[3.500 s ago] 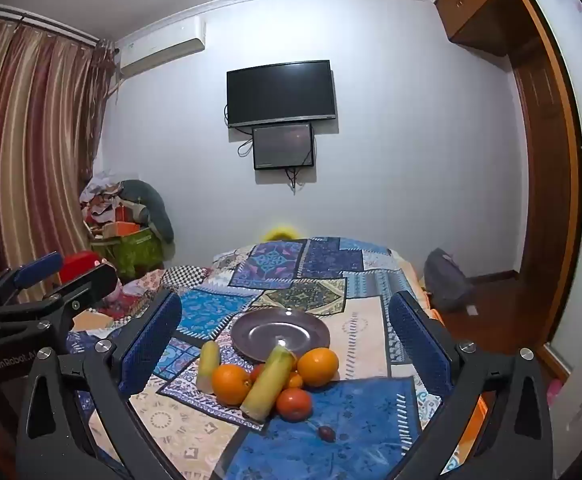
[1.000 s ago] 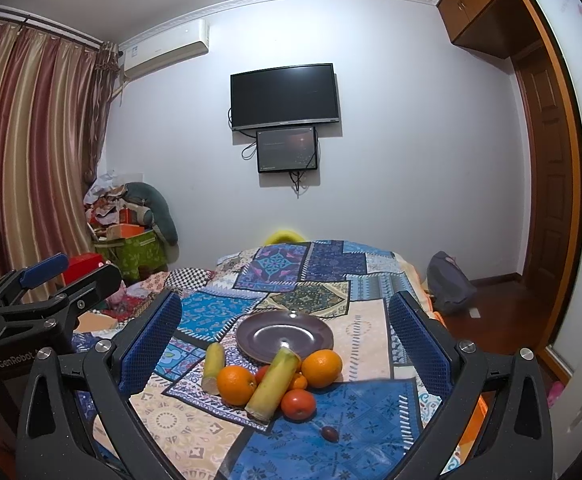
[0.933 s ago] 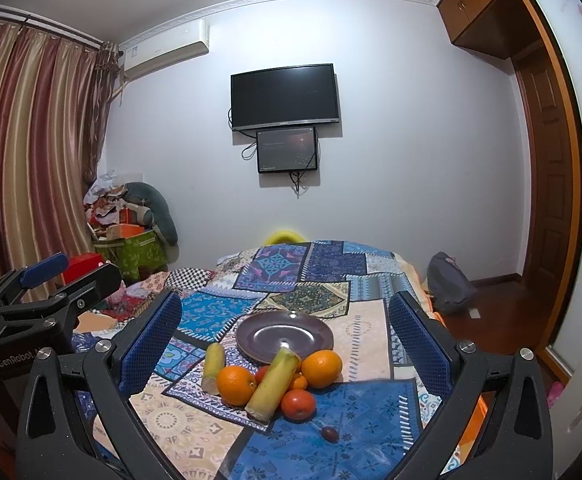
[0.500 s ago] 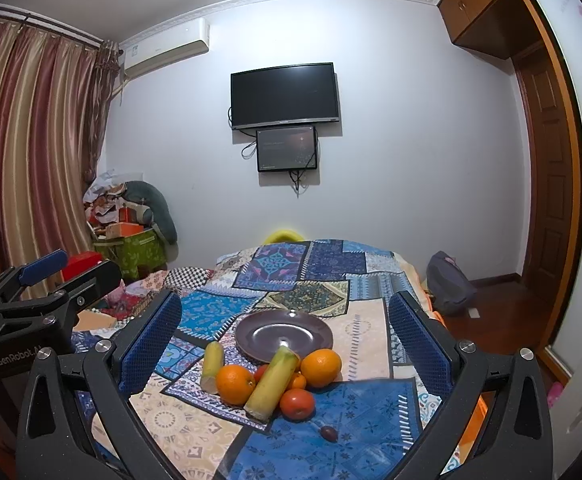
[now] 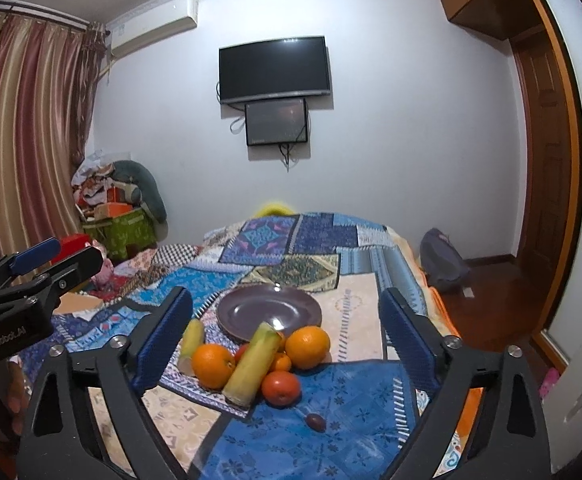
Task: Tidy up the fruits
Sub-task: 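Grasp a large orange with the left tool while the right tool grasps another orange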
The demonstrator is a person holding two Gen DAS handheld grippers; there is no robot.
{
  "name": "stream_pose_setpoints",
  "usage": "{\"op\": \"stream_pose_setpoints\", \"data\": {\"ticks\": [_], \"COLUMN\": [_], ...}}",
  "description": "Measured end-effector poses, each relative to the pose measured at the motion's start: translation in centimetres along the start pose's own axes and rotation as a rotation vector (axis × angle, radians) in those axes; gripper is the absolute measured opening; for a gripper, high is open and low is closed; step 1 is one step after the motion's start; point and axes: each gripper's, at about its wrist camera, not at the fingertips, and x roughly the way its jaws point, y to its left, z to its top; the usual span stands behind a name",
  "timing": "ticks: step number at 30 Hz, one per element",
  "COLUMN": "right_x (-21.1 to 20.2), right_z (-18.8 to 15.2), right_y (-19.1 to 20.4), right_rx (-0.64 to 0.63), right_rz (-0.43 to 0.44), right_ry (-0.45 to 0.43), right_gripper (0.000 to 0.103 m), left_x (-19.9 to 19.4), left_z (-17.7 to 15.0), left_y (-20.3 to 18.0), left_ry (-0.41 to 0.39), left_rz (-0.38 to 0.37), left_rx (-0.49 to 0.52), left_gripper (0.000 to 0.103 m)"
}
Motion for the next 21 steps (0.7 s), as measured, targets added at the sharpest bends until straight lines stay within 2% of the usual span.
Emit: {"op": "stream_pose_setpoints", "data": {"ticks": [4,10,16,21], "right_x": [1.6,4.5,7.5,10.0], "right_z": [-0.4,-1.2,-2.5,-3.7], "right_y": [-0.8,-2.3,-3.4,-4.5], "right_rx": [-0.005,0.003,0.014,0.050], "right_rz": [-0.002,0.020,0.053,0.092], "right_ry": [0.051,0.142,0.244,0.334], "right_gripper": [0.077,0.062,0.050,0.046], "left_x": [2.3,6.9,11.0,13.3], "left_z": [-0.8,-2.6,-4.5,-5.7], "left_y": [0.4,1.4,1.8,1.5], "left_ry": [0.055,0.178,0.297,0.355], "left_rz": [0.012,0.013,-0.016,-0.049], "left_rx": [0.010,-0.018,-0.043,-0.048], "left_gripper": [0.073,0.063,0.053,0.049]}}
